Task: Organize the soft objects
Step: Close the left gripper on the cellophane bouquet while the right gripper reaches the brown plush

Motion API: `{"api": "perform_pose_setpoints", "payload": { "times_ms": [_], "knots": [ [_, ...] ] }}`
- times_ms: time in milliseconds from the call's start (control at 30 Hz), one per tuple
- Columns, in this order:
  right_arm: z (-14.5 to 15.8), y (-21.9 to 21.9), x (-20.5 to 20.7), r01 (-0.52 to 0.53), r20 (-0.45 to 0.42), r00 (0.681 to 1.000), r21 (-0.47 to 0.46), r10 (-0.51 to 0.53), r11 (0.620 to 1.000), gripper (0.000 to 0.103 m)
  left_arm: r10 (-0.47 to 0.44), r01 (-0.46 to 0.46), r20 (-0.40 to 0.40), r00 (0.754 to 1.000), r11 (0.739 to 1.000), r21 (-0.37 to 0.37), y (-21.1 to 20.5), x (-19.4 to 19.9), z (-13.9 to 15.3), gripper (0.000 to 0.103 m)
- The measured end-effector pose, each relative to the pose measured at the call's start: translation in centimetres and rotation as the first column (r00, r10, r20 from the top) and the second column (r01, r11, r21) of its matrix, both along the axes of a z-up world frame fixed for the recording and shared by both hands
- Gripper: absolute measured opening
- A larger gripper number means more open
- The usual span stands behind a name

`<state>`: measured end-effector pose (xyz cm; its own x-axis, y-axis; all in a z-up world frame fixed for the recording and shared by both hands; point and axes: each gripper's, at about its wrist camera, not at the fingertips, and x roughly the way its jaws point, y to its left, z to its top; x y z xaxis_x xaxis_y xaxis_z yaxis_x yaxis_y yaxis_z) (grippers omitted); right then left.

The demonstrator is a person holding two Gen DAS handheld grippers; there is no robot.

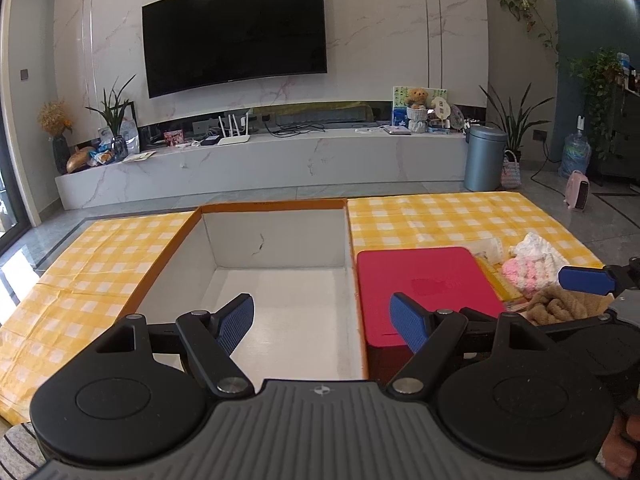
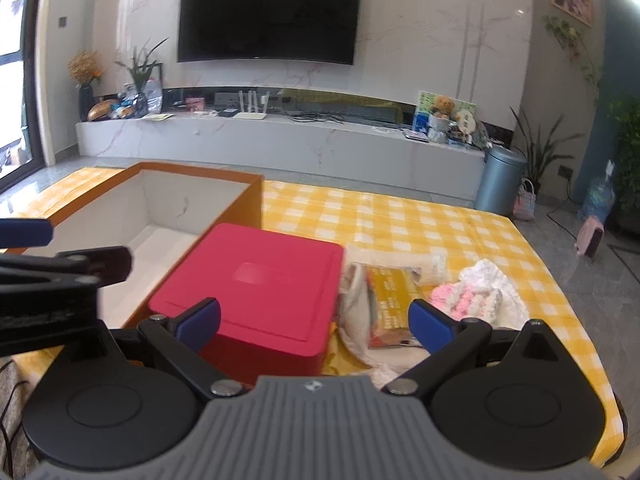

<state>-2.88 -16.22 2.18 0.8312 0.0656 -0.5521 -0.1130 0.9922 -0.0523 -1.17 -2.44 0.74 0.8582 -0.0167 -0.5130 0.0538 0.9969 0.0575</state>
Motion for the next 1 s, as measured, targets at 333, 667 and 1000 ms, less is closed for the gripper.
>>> {"api": "perform_pose_setpoints", "payload": {
  "times_ms": [333,667,1000],
  "knots": [
    [0.4,-12.2,0.2,0.381,-0.074,0.924,0.124,-0.375,0.916,0.1,-0.188,0.184,0.04,0.981,0.979,0.086,-5.3,-1.4,1.0,0.092],
    [-1.8,-20.0,-0.6,0.598,-0.191,0.802,0.258,-0.567,0.759,0.1,-0.484,0.487,-0.08,0.871,0.873,0.019,-11.8,-0.5,-1.5,0.095],
    [-3.3,-22.2,-0.2,0.627,-0.265,0.779,0.365,-0.568,0.688,0.1,-0.677,0.721,-0.248,0.693,0.649,0.245,-16.5,0.9,-5.6,0.094]
  ]
}}
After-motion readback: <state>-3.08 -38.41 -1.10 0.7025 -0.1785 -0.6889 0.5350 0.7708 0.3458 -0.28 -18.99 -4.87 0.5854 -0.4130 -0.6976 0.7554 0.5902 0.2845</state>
